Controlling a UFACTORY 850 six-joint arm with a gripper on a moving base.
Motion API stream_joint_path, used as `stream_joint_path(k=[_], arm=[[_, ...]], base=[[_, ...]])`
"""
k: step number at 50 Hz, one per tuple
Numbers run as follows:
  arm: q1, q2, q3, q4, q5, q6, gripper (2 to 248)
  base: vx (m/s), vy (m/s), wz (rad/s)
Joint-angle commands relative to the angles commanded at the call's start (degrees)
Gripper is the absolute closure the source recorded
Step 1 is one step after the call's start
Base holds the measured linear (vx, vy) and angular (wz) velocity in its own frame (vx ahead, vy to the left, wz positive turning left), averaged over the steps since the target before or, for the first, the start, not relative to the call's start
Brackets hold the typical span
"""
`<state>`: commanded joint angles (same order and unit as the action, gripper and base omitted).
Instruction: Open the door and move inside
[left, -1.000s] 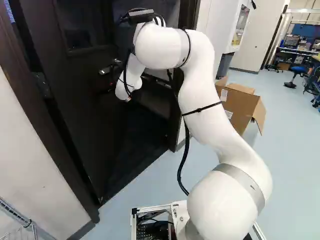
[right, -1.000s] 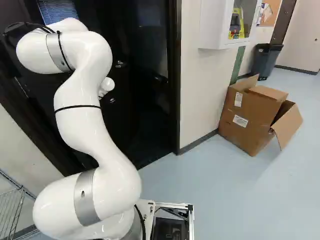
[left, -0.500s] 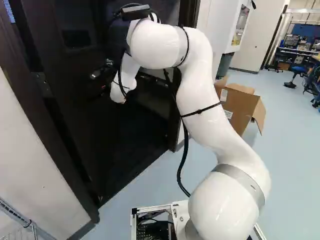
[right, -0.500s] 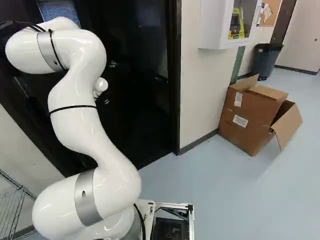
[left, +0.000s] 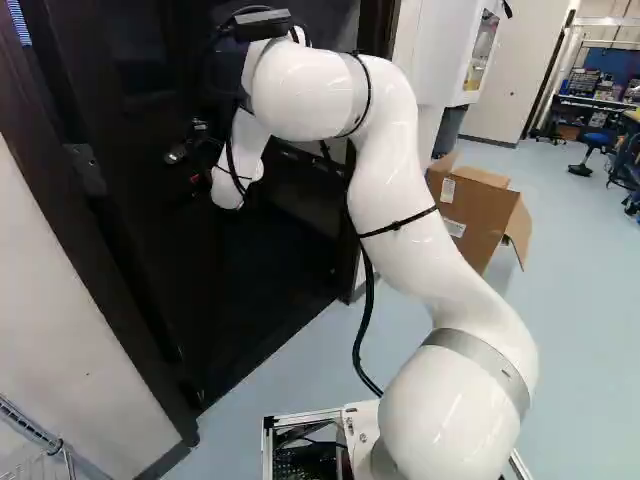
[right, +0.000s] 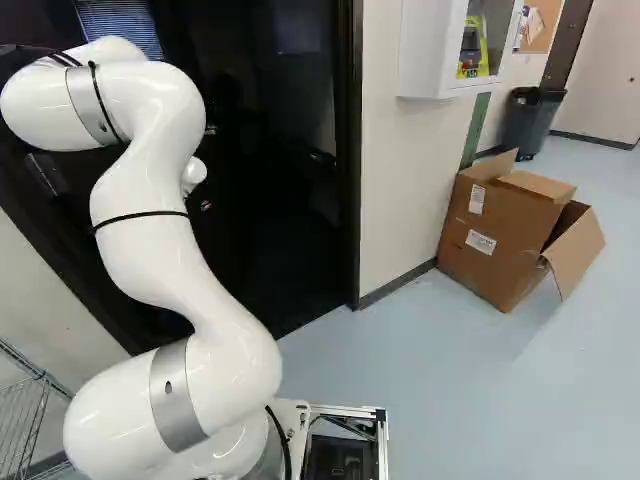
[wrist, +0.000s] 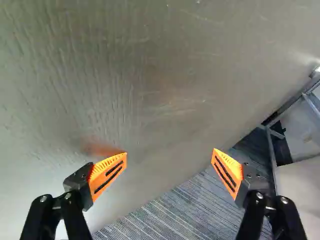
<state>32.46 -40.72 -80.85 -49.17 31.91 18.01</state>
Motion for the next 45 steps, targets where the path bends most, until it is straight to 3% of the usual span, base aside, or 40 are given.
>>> stream_joint_path(k=[45], arm=[[3.81, -0.54, -0.77, 0.0, 0.0, 0.0, 3]], base=[[0.0, 0.0, 0.0]])
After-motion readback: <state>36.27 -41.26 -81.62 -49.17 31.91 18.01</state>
